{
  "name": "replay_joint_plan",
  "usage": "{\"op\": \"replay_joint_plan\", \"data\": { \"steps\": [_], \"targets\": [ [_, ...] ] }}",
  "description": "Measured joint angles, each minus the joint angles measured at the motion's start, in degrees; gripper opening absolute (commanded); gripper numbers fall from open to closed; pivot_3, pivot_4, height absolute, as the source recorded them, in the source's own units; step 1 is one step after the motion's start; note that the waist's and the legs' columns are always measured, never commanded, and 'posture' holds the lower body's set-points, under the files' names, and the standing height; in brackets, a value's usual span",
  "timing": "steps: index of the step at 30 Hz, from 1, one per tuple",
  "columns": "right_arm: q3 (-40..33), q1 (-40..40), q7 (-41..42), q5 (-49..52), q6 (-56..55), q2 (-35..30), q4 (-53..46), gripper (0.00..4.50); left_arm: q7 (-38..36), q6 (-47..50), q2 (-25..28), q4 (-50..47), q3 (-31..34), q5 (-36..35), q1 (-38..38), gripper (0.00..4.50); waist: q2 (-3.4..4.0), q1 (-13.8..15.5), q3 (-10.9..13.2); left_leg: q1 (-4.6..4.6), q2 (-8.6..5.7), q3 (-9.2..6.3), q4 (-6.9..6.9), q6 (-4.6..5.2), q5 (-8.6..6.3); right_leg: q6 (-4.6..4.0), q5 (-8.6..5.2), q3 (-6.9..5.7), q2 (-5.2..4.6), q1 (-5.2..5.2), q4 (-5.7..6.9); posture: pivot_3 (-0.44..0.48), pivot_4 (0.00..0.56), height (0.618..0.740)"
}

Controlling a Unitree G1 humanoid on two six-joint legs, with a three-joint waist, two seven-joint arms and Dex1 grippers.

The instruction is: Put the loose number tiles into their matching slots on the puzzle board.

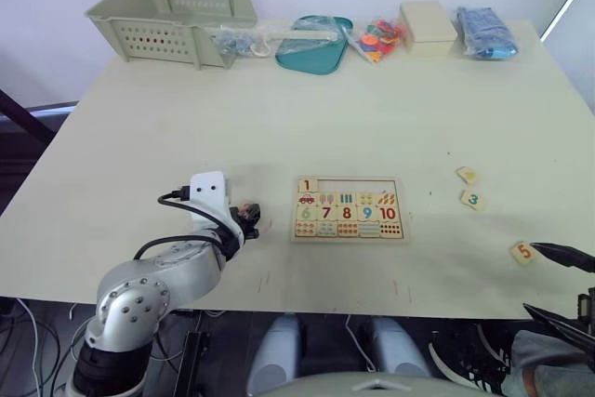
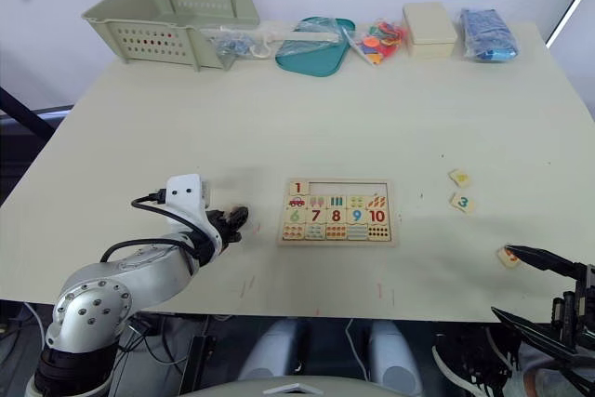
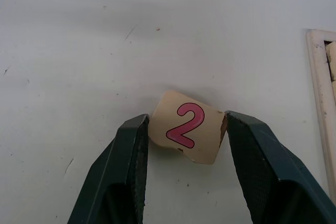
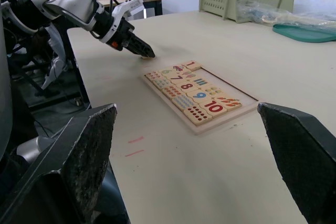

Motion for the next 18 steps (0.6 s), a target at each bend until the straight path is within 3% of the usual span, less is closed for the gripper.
{"op": "replay_joint_plan", "data": {
  "steps": [1,4,9,11,14,18],
  "targets": [
    [0.02,-0.11,-0.01,0.01,0.26,-0.19,-0.01,4.5,0.39,-0.19,-0.2,-0.44,0.1,-0.53,0.54,3.08,0.02,-0.04,-0.03,0.01,0.0,-0.01,0.0,0.0,0.0,0.0,0.0,0.01,-0.01,0.0,0.0,0.0,0.15,0.74],
    [0.05,-0.57,-0.01,0.04,1.13,-0.43,-0.01,4.5,0.27,-0.35,-0.02,-1.76,0.29,-1.97,1.54,4.46,0.05,-0.14,-0.06,0.03,0.01,0.02,-0.01,0.0,0.0,0.0,0.0,0.04,0.0,0.0,0.0,0.0,0.15,0.74],
    [0.36,-1.31,0.02,0.21,2.12,-0.44,-0.07,4.5,-6.56,-1.23,4.93,-3.48,4.36,-7.3,5.74,4.46,0.11,-0.14,-0.09,0.02,0.06,0.04,-0.02,0.0,0.0,-0.02,-0.01,0.05,0.06,-0.01,0.01,0.0,0.15,0.74],
    [1.21,-1.84,0.09,0.18,2.21,-0.43,-0.08,4.5,-16.14,-1.77,10.13,-4.9,8.95,-10.23,7.61,4.46,0.1,-0.08,-0.08,0.01,0.07,0.04,-0.03,-0.03,0.01,-0.03,-0.02,0.01,0.07,-0.02,-0.01,0.0,0.15,0.74],
    [1.78,-2.73,0.47,-0.18,1.97,-0.37,0.12,4.5,-30.69,-2.28,17.82,-5.58,14.84,-8.61,9.93,4.46,0.16,0.04,-0.1,0.03,-0.05,0.15,-0.05,-0.02,0.01,-0.03,-0.02,-0.02,0.08,0.0,-0.05,0.0,0.15,0.74],
    [1.81,-2.5,0.83,-0.6,1.47,0.11,0.45,4.5,-60.08,-6.19,27.15,-1.74,19.39,2.81,15.46,4.46,0.2,-0.14,-0.06,0.05,-0.11,0.22,-0.11,-0.02,0.01,-0.03,-0.03,-0.01,0.14,-0.03,-0.09,0.0,0.15,0.74]
  ]
}}
